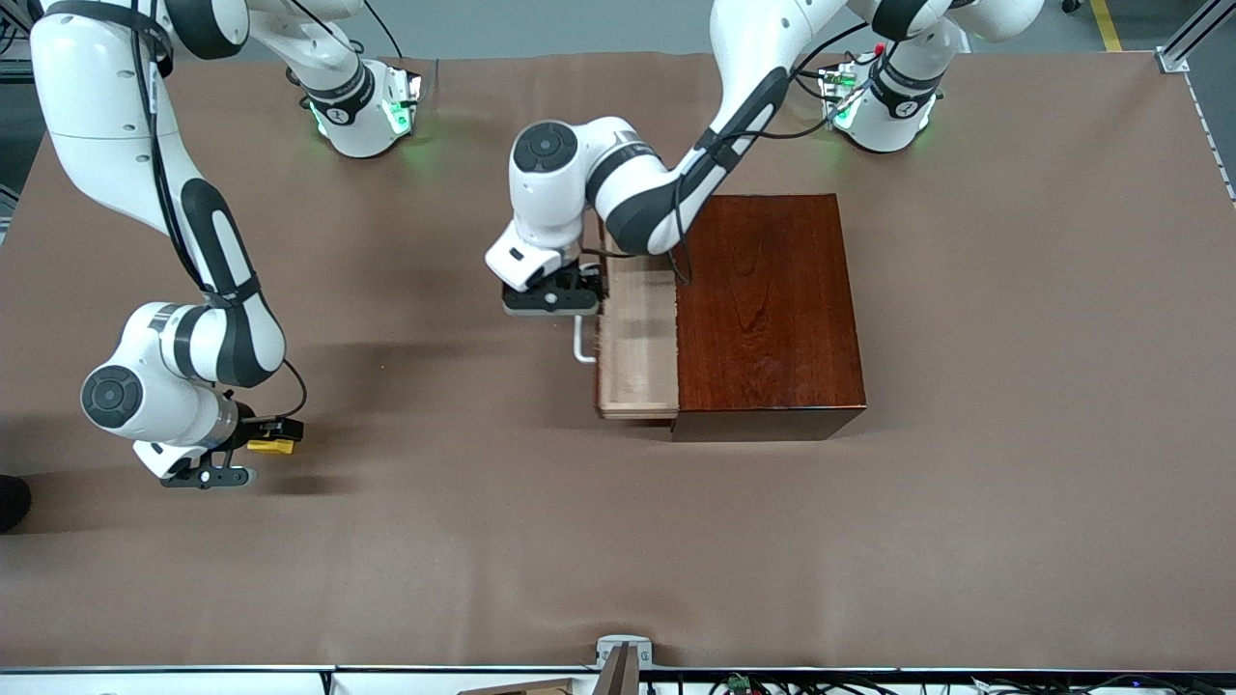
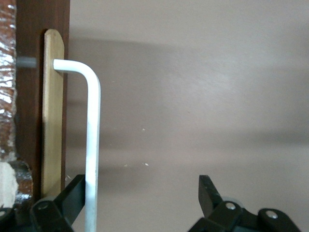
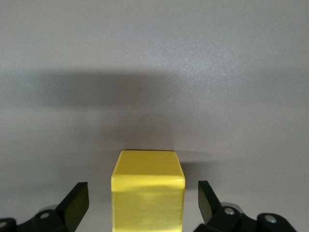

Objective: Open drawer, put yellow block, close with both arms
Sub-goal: 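Pull the drawer open with the left gripper while the right gripper grasps the cube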

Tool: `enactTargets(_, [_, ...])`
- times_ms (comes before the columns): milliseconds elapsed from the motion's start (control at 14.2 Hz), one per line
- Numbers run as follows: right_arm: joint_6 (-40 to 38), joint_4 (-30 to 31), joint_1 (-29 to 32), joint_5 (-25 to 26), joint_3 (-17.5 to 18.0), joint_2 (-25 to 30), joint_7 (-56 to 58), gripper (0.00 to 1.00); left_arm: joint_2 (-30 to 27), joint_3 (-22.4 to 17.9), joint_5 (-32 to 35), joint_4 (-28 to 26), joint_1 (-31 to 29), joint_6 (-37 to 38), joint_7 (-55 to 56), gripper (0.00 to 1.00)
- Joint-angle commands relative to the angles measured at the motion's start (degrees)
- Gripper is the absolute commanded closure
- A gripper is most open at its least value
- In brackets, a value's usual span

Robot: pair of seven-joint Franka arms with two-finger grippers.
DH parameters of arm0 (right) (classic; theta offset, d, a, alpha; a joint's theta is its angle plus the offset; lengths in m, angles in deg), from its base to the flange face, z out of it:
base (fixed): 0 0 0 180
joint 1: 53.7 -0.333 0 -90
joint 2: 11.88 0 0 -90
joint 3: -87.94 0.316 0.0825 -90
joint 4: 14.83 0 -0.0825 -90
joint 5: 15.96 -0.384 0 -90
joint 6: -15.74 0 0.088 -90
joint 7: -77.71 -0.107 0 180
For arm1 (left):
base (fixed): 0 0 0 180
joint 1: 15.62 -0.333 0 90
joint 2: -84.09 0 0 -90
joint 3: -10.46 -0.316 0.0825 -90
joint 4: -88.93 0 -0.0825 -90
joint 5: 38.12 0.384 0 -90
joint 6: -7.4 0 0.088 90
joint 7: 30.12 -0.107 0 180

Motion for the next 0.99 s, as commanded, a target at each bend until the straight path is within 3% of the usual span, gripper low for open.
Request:
enactTargets(0, [0.5,-0.4,1.0,-1.0,0.6,-0.6,1.2,0.0,2.0,1.7,-1.7,2.2,0.4,-4.1,0.7,0.0])
enactTargets(71, [0.4,-0.4,1.1,-1.0,0.6,-0.7,1.3,0.0,2.0,1.8,-1.7,2.2,0.5,-4.8,0.7,0.0])
enactTargets(141, [0.2,-0.4,1.1,-0.9,0.6,-0.7,1.4,0.28,2.1,2.3,-1.7,2.2,0.5,-5.7,0.7,0.0])
enactTargets(212, [0.1,-0.4,1.1,-0.9,0.5,-0.7,2.1,0.7,2.2,2.5,-1.7,2.2,0.5,-6.1,0.7,0.0])
enactTargets(282, [0.0,-0.6,1.2,-0.9,0.5,-0.7,2.8,1.0,2.2,2.6,-1.7,2.2,0.5,-6.5,0.7,0.0])
enactTargets(635, [-0.1,-2.2,2.1,-0.8,0.5,-0.7,4.6,1.0,1.9,2.7,-1.7,2.1,0.4,-7.1,0.7,0.0])
enactTargets(918, [-0.2,-4.4,3.0,-0.8,0.5,-0.3,9.5,1.0,0.8,3.0,-1.6,2.2,0.3,-2.4,0.5,0.0])
